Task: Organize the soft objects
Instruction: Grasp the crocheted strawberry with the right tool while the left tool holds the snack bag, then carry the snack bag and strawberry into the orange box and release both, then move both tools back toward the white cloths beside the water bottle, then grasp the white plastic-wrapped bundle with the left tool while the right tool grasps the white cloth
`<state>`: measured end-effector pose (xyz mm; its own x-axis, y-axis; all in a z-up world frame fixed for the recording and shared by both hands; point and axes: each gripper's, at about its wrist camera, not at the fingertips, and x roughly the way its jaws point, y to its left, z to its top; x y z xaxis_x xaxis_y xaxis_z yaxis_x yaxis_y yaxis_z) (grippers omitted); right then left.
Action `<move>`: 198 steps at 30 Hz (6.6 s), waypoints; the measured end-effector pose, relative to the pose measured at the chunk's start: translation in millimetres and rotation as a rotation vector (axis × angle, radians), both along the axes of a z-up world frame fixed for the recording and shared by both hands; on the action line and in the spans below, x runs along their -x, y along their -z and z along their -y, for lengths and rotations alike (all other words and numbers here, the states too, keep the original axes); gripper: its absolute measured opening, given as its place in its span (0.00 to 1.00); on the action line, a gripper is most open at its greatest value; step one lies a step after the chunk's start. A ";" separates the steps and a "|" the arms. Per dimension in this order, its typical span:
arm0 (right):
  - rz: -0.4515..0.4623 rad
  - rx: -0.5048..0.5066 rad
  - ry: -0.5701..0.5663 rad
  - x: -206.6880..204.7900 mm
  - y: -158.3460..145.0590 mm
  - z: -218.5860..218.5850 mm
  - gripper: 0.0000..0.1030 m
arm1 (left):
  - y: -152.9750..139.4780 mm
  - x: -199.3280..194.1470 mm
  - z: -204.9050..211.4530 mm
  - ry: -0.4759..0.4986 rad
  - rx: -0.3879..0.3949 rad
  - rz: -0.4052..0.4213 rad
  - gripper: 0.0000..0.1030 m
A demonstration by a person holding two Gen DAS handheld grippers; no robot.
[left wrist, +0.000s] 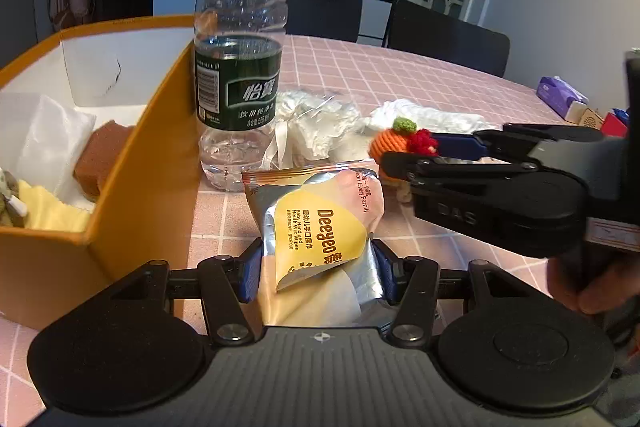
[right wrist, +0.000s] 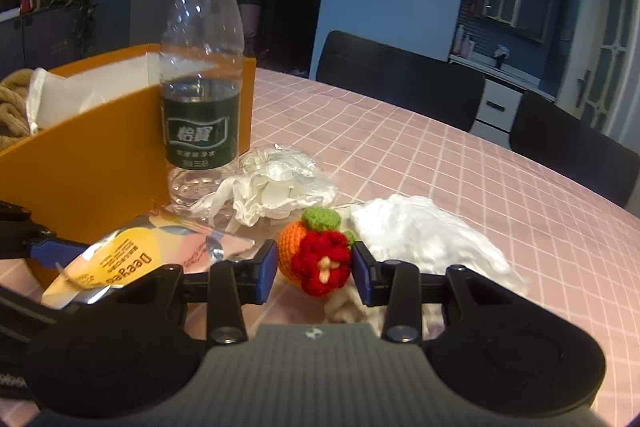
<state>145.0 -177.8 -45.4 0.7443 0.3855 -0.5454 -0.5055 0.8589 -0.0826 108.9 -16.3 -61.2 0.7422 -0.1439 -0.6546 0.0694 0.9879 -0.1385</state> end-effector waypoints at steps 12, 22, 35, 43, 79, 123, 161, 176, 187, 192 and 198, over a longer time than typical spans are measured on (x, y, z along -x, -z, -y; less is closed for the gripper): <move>-0.001 -0.131 -0.006 58.7 -39.1 23.2 0.27 | -39.9 57.9 -14.7 0.076 0.073 0.119 0.61; 0.037 -0.179 -0.210 80.6 -86.8 -19.3 0.27 | -97.8 92.3 -75.9 0.032 -0.022 0.191 0.61; 0.051 0.037 -0.416 37.0 -106.2 -153.7 0.27 | -124.0 -10.1 -136.0 0.117 -0.351 0.051 0.61; -0.009 0.165 -0.385 -13.8 -88.4 -211.4 0.27 | -80.8 -84.3 -135.7 0.346 -0.576 -0.076 0.61; -0.058 0.344 -0.262 -56.0 -58.0 -267.2 0.34 | -60.0 -132.1 -168.3 0.286 -0.607 -0.170 0.74; 0.010 0.001 0.151 80.2 -38.8 27.2 0.56 | -69.2 25.7 7.3 0.281 -0.138 0.240 0.64; -0.031 -0.083 0.294 -35.2 15.8 44.5 0.21 | 7.6 -74.5 67.8 0.183 -0.565 0.263 0.11; -0.034 -0.090 0.279 56.8 -8.3 58.6 0.19 | -22.5 29.3 51.3 0.241 -0.397 0.357 0.03; -0.128 0.012 0.201 117.3 23.5 39.2 0.25 | -14.4 83.2 30.5 0.332 -0.319 0.231 0.04; -0.135 0.003 0.170 128.3 20.5 41.4 0.36 | -9.3 88.7 21.1 0.288 -0.247 0.154 0.18; -0.104 0.033 0.133 129.7 4.3 45.6 0.53 | -25.0 90.7 13.3 0.260 -0.090 0.129 0.47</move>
